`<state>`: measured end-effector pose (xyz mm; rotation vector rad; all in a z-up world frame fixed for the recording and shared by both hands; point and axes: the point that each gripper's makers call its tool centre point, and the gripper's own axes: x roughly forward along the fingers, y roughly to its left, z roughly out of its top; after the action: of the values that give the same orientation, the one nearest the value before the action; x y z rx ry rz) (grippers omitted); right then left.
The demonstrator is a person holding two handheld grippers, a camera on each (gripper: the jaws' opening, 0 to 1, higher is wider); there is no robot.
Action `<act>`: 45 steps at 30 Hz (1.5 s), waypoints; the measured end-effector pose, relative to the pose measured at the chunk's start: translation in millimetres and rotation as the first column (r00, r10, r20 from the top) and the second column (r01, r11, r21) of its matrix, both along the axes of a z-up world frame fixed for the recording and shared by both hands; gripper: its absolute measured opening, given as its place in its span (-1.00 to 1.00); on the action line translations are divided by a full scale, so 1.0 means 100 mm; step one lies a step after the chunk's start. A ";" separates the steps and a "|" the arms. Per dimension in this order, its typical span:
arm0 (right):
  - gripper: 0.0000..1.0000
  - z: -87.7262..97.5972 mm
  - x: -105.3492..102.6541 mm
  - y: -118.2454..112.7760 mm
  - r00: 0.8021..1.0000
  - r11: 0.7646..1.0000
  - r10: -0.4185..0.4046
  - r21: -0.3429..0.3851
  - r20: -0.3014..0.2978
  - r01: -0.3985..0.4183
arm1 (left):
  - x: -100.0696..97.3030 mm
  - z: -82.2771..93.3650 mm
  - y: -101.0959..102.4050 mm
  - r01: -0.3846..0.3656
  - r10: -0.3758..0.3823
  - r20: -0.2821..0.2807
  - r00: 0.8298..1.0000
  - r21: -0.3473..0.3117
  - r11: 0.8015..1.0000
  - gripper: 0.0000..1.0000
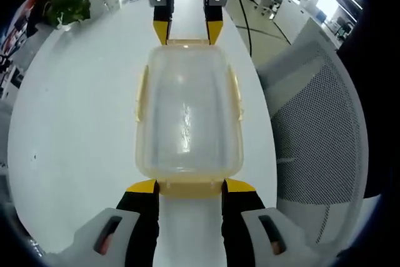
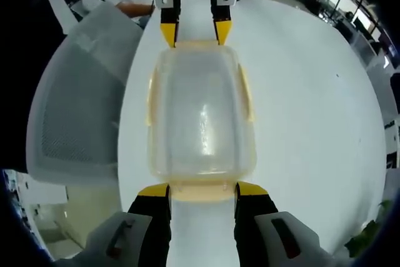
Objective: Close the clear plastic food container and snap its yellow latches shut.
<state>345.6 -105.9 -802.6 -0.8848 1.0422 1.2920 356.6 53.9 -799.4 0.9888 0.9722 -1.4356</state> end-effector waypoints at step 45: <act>-0.25 -0.08 -0.03 0.00 0.998 0.998 -0.016 0.057 0.054 0.013 | 0.00 -0.07 0.01 -0.005 0.005 0.015 1.000 -0.020 1.000 -0.26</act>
<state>342.6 -105.4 -810.7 -0.8634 0.9633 1.2721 357.0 54.5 -806.3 0.9807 0.9468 -1.4292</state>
